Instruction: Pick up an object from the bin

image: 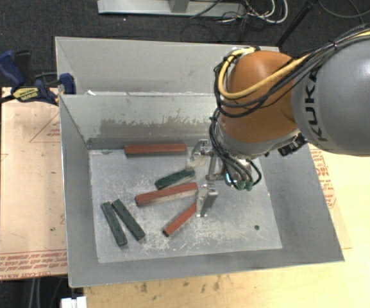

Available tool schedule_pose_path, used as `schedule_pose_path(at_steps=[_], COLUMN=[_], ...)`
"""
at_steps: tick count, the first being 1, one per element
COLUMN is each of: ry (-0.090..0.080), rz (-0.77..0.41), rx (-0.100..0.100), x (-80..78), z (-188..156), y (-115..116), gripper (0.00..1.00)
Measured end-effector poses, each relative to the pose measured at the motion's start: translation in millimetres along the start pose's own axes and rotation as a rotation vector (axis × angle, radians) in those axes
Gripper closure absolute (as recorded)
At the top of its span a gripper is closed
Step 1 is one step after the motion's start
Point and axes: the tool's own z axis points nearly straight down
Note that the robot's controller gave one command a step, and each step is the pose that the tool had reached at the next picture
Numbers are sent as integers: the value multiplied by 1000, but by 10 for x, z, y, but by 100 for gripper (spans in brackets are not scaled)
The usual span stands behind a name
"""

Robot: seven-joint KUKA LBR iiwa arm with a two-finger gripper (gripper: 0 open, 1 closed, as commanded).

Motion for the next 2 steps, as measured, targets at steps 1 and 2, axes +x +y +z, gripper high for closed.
schedule_pose_path(at_steps=[1,2], ry=[-8,-15], rz=[2,-51], rx=[-1,-1], x=[-17,-93], z=[-38,383], y=[-4,-17], gripper=[0,0])
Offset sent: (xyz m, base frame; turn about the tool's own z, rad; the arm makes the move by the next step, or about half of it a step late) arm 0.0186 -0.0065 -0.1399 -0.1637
